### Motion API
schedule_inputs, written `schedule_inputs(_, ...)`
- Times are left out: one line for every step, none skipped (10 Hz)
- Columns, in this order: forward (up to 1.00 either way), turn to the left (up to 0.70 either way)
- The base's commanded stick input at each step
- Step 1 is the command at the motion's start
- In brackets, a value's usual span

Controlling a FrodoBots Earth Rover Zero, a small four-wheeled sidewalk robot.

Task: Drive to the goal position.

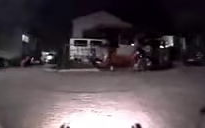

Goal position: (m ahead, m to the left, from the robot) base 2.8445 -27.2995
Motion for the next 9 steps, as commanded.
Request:
schedule_inputs(0.0, -0.85)
schedule_inputs(0.0, -0.85)
schedule_inputs(0.0, -0.85)
schedule_inputs(0.0, -0.85)
schedule_inputs(0.0, -0.85)
schedule_inputs(0.0, -0.85)
schedule_inputs(0.0, -0.85)
schedule_inputs(0.0, -0.85)
schedule_inputs(0.0, -0.85)
